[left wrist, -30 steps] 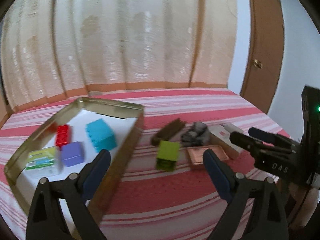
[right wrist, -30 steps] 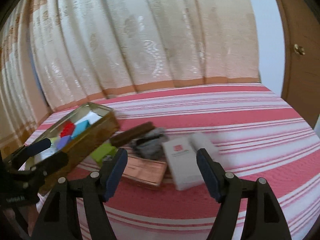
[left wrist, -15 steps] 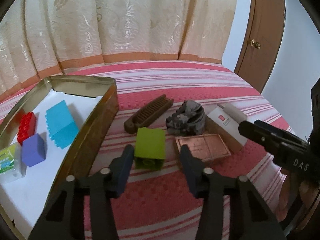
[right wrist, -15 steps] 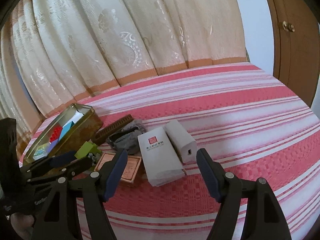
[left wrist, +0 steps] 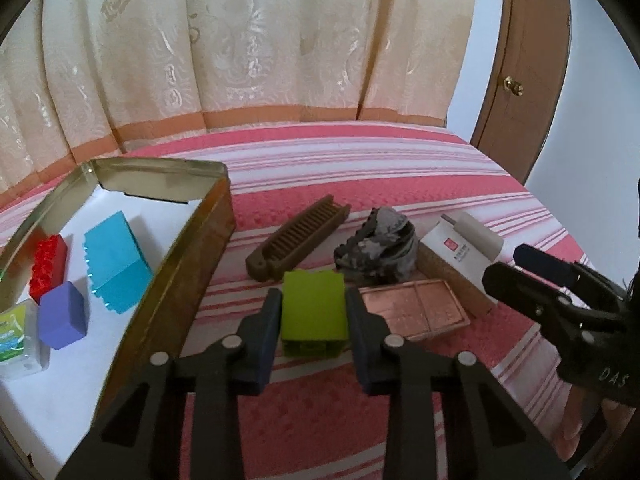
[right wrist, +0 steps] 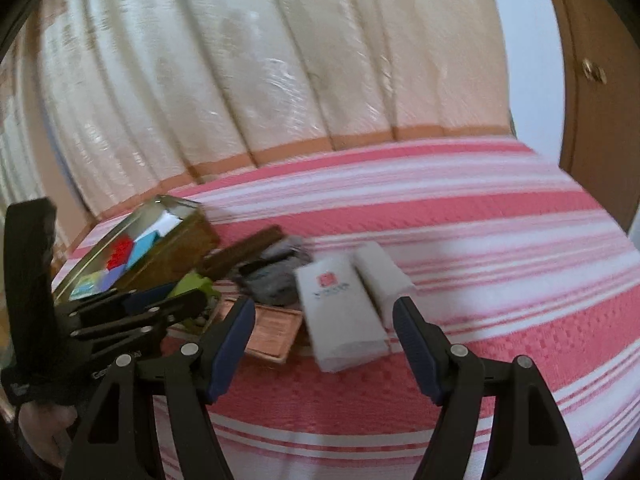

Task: Organize rigid objects
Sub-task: 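Grasp the lime-green block with the left tool while the right tool moves toward the copper box, then grasp the tied copper box with the right tool while the left tool holds the green block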

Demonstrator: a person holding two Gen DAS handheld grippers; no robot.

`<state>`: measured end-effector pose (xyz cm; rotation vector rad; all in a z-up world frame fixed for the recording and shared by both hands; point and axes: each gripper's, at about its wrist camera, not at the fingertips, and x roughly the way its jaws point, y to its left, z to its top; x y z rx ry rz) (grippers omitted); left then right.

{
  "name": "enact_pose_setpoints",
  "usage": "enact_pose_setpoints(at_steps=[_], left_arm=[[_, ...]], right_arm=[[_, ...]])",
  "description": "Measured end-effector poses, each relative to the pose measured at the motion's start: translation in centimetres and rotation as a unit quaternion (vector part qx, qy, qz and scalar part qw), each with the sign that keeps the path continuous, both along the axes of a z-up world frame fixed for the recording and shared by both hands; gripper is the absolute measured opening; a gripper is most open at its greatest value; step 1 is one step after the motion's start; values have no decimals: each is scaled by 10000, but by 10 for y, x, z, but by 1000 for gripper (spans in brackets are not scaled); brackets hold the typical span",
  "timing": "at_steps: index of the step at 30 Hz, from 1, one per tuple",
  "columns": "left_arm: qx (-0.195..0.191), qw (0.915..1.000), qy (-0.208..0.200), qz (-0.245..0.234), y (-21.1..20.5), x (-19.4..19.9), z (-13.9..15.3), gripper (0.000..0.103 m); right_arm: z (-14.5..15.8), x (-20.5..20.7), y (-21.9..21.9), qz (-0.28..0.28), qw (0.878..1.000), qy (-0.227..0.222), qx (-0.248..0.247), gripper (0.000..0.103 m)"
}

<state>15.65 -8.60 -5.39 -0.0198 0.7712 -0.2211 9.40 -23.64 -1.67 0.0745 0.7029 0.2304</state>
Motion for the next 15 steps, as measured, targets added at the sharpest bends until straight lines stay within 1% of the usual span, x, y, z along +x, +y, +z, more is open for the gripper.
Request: enact_pose_setpoints(at_steps=[1,5,7,10,14,15], left_arm=[[9,10000,-58,21,1,-4,1,31],[22,9996,-246,163,10,-17,5,31],[-30,9995,-224,212,16,-19,5,31],[-120,9995,-111,252,24,-17,2,31],[-146,9995,-71,264,29,-19,1,31],[-139,9995,-79,275,30,-20,1,31]], right_arm=[[0,-1,3,27,10000,-20,-48,73],[-4,1,17,290,9995,152,1,73],[-5,1,26,376,9992,158,-37,73],[-8,3,41,551,9980,304,-43,73],[-13,5,58,545,9971,381,-370,73],[-14,5,59,564,9969,416,-352,73]])
